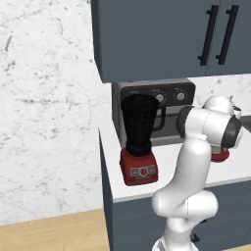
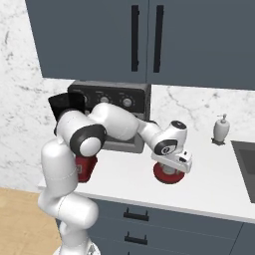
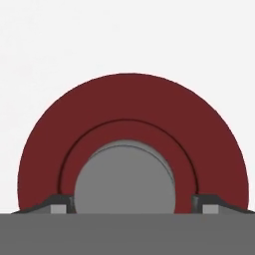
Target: Close the lid blender by securely placing the lid on top.
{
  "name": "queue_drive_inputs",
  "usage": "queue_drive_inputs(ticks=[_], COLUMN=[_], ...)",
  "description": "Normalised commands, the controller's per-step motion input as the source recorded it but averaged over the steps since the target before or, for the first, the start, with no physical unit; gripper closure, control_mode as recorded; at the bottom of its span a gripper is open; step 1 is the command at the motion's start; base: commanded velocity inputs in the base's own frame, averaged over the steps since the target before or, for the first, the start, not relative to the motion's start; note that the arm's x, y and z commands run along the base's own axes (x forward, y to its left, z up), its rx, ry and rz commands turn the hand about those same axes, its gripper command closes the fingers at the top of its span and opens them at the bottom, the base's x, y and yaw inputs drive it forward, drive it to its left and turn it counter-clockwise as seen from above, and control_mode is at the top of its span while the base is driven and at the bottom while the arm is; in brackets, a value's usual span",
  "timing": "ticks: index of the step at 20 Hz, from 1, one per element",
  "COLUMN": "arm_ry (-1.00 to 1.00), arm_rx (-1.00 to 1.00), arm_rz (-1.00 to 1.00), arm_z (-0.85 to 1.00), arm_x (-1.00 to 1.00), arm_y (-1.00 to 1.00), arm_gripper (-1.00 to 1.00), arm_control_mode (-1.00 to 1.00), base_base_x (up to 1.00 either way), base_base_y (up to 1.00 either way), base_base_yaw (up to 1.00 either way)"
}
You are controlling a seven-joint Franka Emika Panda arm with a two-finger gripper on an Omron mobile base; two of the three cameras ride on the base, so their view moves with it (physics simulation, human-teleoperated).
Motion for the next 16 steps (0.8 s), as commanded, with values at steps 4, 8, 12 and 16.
queue_drive_inputs(ticks=[4, 8, 12, 16], arm_ry=[0.0, 0.0, -0.05, -0.1], arm_rx=[0.0, 0.02, 0.06, 0.05], arm_rz=[0.0, 0.0, 0.0, 0.0], arm_z=[-0.39, 0.19, 0.81, 0.99], arm_x=[0.0, 0.0, -0.15, -0.53], arm_y=[0.37, 0.06, 0.15, 0.23], arm_gripper=[1.0, 1.0, 1.0, 1.0], arm_control_mode=[-1.0, -1.0, -1.0, -1.0], base_base_x=[0.0, 0.0, 0.0, 0.0], base_base_y=[0.0, 0.0, 0.0, 0.0], base_base_yaw=[0.0, 0.0, 0.0, 0.0])
